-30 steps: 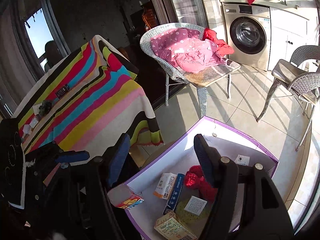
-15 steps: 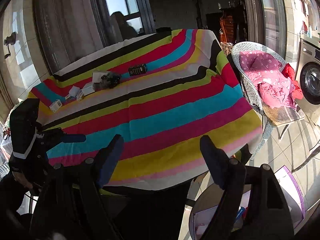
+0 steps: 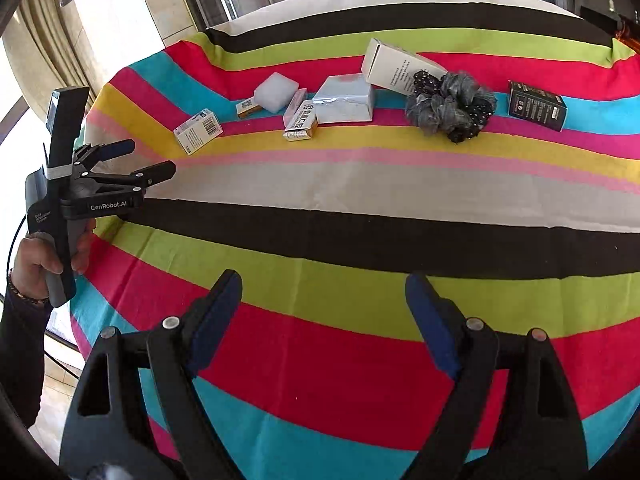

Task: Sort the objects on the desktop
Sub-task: 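Grasp the white Ding Zhi Dental box with the right tool while the left grasps the white medicine box, then carry the dental box and white medicine box to the cardboard box and release both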

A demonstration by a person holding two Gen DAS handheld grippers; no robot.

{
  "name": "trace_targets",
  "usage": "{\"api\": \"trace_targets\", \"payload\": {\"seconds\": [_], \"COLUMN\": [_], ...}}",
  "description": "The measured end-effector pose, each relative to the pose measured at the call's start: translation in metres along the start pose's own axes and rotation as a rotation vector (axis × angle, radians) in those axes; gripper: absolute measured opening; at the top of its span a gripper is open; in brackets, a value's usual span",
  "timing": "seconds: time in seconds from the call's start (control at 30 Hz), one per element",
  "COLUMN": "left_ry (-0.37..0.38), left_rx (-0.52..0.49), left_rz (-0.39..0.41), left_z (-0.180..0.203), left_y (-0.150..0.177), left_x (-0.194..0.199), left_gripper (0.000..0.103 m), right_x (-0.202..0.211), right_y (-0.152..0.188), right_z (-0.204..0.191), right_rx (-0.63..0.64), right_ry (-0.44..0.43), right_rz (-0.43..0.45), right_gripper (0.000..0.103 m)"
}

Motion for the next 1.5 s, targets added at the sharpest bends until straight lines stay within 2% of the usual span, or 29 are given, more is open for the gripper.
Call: {"api": "trace_targets", "payload": {"seconds": [0.13, 0.23, 0.3, 0.4, 0.57, 0.63, 0.7, 0.73, 0.77, 0.8, 0.83, 0.87, 0.9, 1.0, 1.07, 1.13, 1.23, 1.37, 1.5], "left_ry": [-0.029, -0.008, -0.013, -0.064, -0.033, -0.028, 0.005, 0.030, 0.050, 0.110, 0.208, 0.197, 0.163, 0.216, 0.218, 0.251, 0.274, 0.255, 0.275], "left_rx": [0.076, 0.075, 0.046, 0.014, 0.012, -0.015, 0.028, 0.063, 0.089, 0.137, 0.218, 0.237, 0.220, 0.212, 0.186, 0.192, 0.193, 0.157, 0.162], "left_rz": [-0.019, -0.008, -0.016, -0.043, -0.088, -0.108, -0.094, -0.088, -0.082, -0.078, -0.081, -0.083, -0.091, -0.064, -0.049, -0.030, -0.009, 0.017, 0.035], "left_z": [-0.032, -0.036, -0.031, -0.028, -0.031, -0.022, -0.023, -0.026, -0.026, -0.025, -0.025, -0.028, -0.027, -0.010, 0.004, 0.017, 0.035, 0.061, 0.077], "left_y": [-0.005, -0.011, -0.018, -0.028, -0.034, -0.035, -0.035, -0.033, -0.031, -0.027, -0.023, -0.017, -0.012, 0.010, 0.026, 0.040, 0.057, 0.063, 0.077], "left_x": [-0.016, -0.021, -0.029, -0.046, -0.081, -0.091, -0.097, -0.098, -0.099, -0.097, -0.094, -0.088, -0.082, -0.057, -0.039, -0.022, 0.002, 0.033, 0.060], "left_gripper": [0.101, 0.101, 0.101, 0.101, 0.101, 0.101, 0.102, 0.102, 0.097, 0.076, 0.066, 0.044, 0.041, 0.041, 0.041, 0.041, 0.041, 0.041, 0.042], "right_x": [-0.039, -0.069, -0.086, -0.111, -0.145, -0.156, -0.163, -0.163, -0.161, -0.158, -0.154, -0.148, -0.141, -0.112, -0.092, -0.073, -0.053, -0.021, 0.001], "right_y": [-0.031, -0.047, -0.059, -0.077, -0.104, -0.114, -0.121, -0.124, -0.125, -0.124, -0.120, -0.115, -0.108, -0.080, -0.062, -0.043, -0.019, 0.007, 0.031], "right_z": [0.002, -0.013, -0.029, -0.049, -0.068, -0.068, -0.067, -0.065, -0.063, -0.062, -0.060, -0.057, -0.053, -0.042, -0.034, -0.029, -0.033, -0.037, -0.040], "right_rx": [-0.083, -0.081, -0.026, 0.037, 0.105, 0.125, 0.142, 0.134, 0.140, 0.154, 0.163, 0.167, 0.169, 0.151, 0.137, 0.125, 0.131, 0.139, 0.138], "right_ry": [-0.014, -0.057, -0.032, 0.015, 0.096, 0.149, 0.186, 0.190, 0.201, 0.200, 0.200, 0.200, 0.190, 0.129, 0.105, 0.081, 0.084, 0.095, 0.102], "right_rz": [-0.047, -0.085, -0.073, -0.080, -0.061, -0.042, -0.030, -0.027, -0.016, -0.012, -0.016, -0.018, -0.020, -0.024, -0.018, -0.018, -0.010, 0.022, 0.045], "right_gripper": [0.085, 0.087, 0.087, 0.087, 0.083, 0.077, 0.073, 0.061, 0.050, 0.035, 0.034, 0.033, 0.033, 0.034, 0.034, 0.034, 0.034, 0.034, 0.034]}}
Point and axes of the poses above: each gripper's, at about its wrist camera, not at the fingertips, and x roughly against the way its jaws point, z to its right, y to its underside, the point moved 6 cm from there along -x, roughly the way its jaws point, and after that the axes turned 9 degrees about -x, right-handed, at the moved point
